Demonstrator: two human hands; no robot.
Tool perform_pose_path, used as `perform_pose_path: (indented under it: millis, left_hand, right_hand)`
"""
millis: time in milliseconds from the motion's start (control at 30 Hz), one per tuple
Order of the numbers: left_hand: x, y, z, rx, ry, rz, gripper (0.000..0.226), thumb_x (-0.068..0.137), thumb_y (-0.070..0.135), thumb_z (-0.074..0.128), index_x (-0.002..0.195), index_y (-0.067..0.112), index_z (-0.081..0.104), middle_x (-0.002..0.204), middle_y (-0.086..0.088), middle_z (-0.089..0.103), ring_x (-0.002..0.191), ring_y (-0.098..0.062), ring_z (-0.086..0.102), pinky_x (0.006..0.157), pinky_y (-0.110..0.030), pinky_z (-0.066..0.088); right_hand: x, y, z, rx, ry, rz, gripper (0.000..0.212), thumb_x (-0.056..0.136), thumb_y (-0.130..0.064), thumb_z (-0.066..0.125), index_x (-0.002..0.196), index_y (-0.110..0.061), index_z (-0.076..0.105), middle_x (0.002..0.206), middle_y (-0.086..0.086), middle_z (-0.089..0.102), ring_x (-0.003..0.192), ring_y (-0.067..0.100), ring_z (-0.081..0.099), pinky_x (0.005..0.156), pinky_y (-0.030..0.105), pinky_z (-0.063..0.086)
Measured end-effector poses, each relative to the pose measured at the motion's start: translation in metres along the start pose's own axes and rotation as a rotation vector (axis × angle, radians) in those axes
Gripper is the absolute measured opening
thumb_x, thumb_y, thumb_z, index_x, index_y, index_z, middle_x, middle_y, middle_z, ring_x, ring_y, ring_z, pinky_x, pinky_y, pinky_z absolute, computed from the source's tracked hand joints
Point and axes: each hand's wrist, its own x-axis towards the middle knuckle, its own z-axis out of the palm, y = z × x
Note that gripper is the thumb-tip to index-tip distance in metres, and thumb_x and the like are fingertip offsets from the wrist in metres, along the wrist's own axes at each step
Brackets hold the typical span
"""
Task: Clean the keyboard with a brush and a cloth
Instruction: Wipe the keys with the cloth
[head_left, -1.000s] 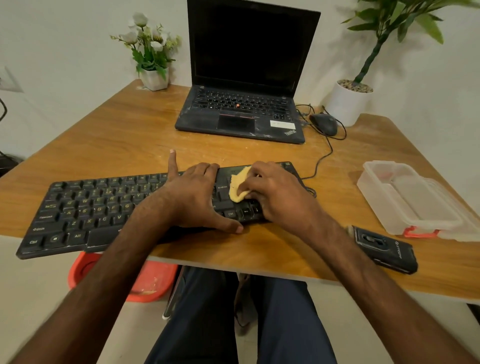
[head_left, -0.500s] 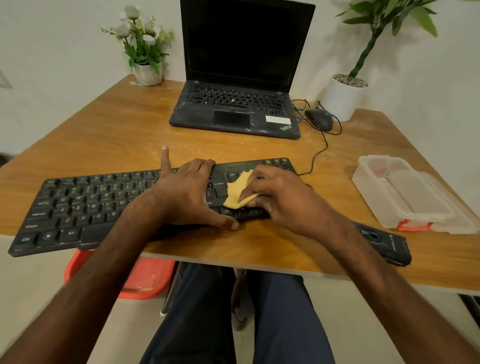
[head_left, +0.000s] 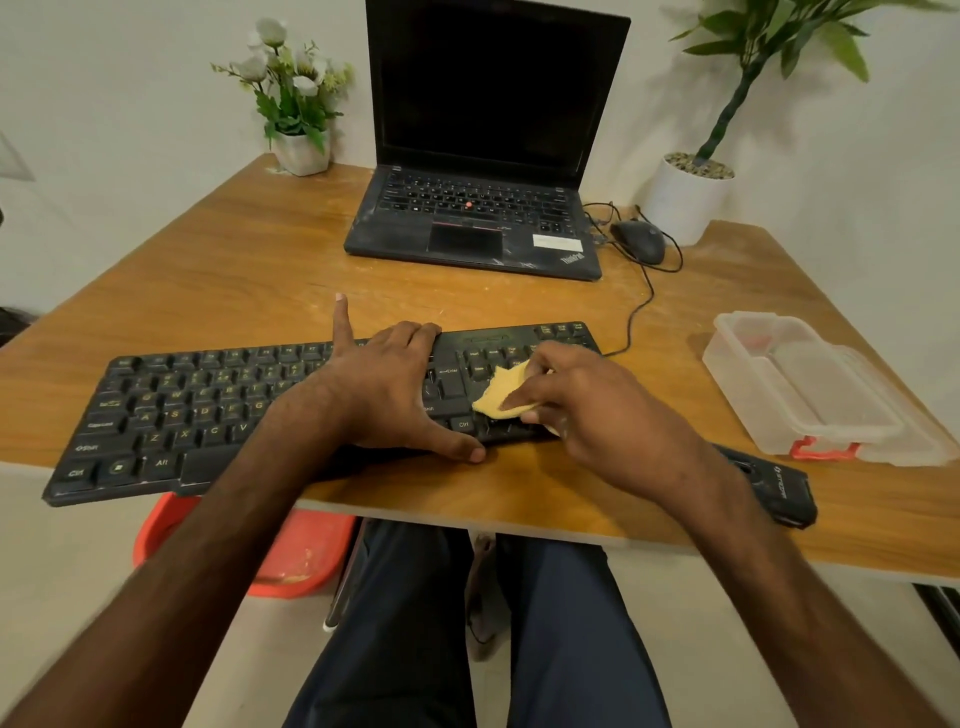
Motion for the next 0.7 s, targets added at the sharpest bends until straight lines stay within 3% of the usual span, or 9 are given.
perform_pose_path:
  millis: [67,200,267,333,500,633,700]
  left_hand:
    - [-0.001,0.000,0.000,-0.011,-0.006,-0.005,0.148,0.044,0.100,0.041,0.159,0.015,0.002,0.165,-0.002,0.019,0.152,-0.021,0.019,0.110,-0.069,-0.023]
    - [0.000,0.000,0.002,-0.010,0.003,0.001,0.147,0.047,0.100,0.042,0.159,0.013,0.001,0.165,-0.003,0.017,0.153,-0.021,0.017,0.110,-0.068,-0.024]
    - [0.000,-0.001,0.004,0.005,0.013,0.008,0.151,0.045,0.105,0.040,0.159,0.013,0.000,0.165,-0.003,0.016,0.153,-0.021,0.017,0.109,-0.069,-0.025]
    - [0.002,-0.003,0.006,0.005,0.029,0.016,0.151,0.046,0.105,0.041,0.159,0.013,0.001,0.165,-0.002,0.018,0.153,-0.020,0.018,0.108,-0.069,-0.026]
    - [0.001,-0.001,0.003,-0.008,0.017,0.004,0.147,0.046,0.101,0.041,0.159,0.015,0.003,0.164,-0.002,0.020,0.152,-0.021,0.020,0.109,-0.068,-0.026]
    - [0.001,0.000,0.002,0.000,0.012,-0.002,0.147,0.047,0.100,0.041,0.159,0.014,0.001,0.165,-0.003,0.018,0.153,-0.021,0.018,0.110,-0.068,-0.025]
    - [0.000,0.000,0.002,0.001,0.008,-0.002,0.147,0.048,0.101,0.041,0.159,0.014,0.000,0.165,-0.003,0.017,0.153,-0.020,0.017,0.110,-0.068,-0.025]
  right_hand:
    - [0.000,0.005,-0.012,0.078,-0.005,0.053,0.025,0.094,-0.017,0.061,0.116,-0.026,0.071,0.105,-0.007,0.052,0.099,0.008,0.048,0.082,0.028,0.045]
    - [0.002,-0.011,0.007,0.004,0.207,0.055,0.031,0.094,-0.013,0.061,0.122,-0.023,0.067,0.111,-0.005,0.052,0.102,0.010,0.046,0.085,0.023,0.042]
    - [-0.002,-0.026,0.029,-0.111,0.172,0.003,0.036,0.091,-0.007,0.063,0.124,-0.020,0.065,0.113,0.002,0.052,0.102,0.016,0.047,0.084,0.029,0.046]
    - [-0.014,-0.026,0.038,-0.094,0.174,-0.027,0.038,0.084,0.000,0.068,0.118,-0.017,0.070,0.105,0.002,0.054,0.093,0.017,0.049,0.072,0.029,0.044]
    - [-0.038,0.000,0.002,0.160,-0.084,0.059,0.027,0.091,-0.018,0.067,0.115,-0.029,0.072,0.104,-0.014,0.054,0.098,0.001,0.050,0.082,0.015,0.038]
    - [-0.019,0.006,-0.010,0.240,0.422,0.152,0.023,0.089,-0.012,0.068,0.109,-0.022,0.073,0.112,-0.006,0.060,0.104,0.002,0.052,0.088,0.009,0.038]
    - [-0.003,-0.006,0.001,0.139,0.397,0.185,0.024,0.091,-0.010,0.064,0.112,-0.021,0.072,0.122,-0.002,0.063,0.113,0.010,0.051,0.099,0.022,0.042]
